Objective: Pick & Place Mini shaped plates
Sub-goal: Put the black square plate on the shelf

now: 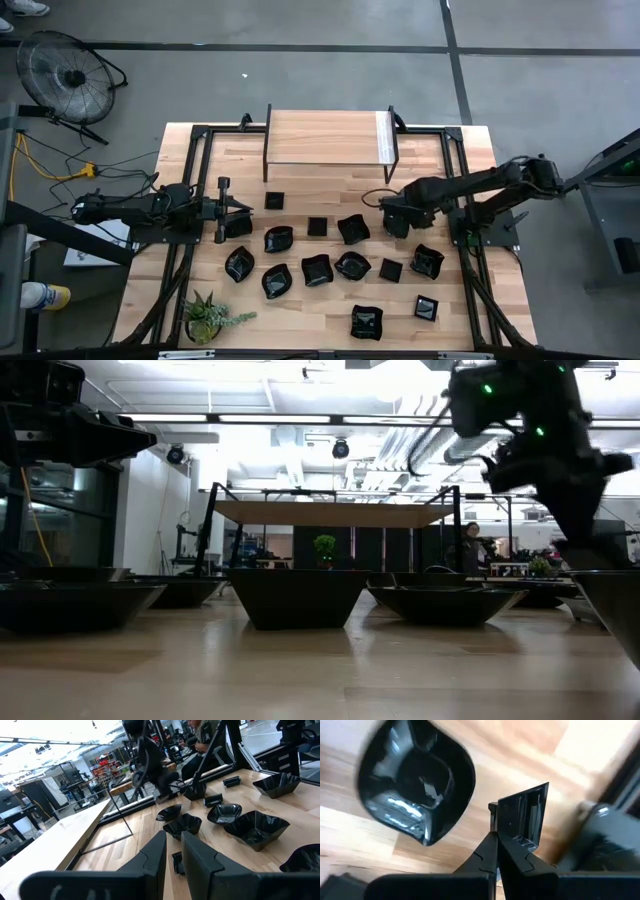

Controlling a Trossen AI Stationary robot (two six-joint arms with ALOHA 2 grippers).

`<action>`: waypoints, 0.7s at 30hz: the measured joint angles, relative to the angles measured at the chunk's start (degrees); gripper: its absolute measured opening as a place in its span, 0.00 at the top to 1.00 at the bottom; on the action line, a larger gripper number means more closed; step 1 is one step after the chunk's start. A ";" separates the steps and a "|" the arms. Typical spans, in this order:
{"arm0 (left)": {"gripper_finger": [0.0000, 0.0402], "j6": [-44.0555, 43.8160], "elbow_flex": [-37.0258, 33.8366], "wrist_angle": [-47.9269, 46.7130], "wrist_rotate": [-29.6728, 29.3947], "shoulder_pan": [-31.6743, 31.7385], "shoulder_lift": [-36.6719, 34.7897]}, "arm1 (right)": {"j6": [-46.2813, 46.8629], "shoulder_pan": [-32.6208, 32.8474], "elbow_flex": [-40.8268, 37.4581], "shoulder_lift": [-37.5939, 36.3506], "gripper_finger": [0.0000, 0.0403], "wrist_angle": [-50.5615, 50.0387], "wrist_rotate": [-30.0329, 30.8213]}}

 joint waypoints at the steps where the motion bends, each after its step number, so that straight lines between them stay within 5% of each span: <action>1: 0.86 -0.01 0.00 0.00 -0.01 -0.01 0.02 | -1.04 -0.41 1.57 0.00 1.00 -1.43 0.93; 10: 0.86 -0.02 0.00 0.00 0.00 0.00 0.02 | -18.40 -6.33 18.01 -0.02 1.00 -9.30 11.96; 21: 0.86 -0.01 0.00 0.00 -0.01 0.00 0.01 | -62.96 -18.72 29.94 0.09 1.00 5.12 15.03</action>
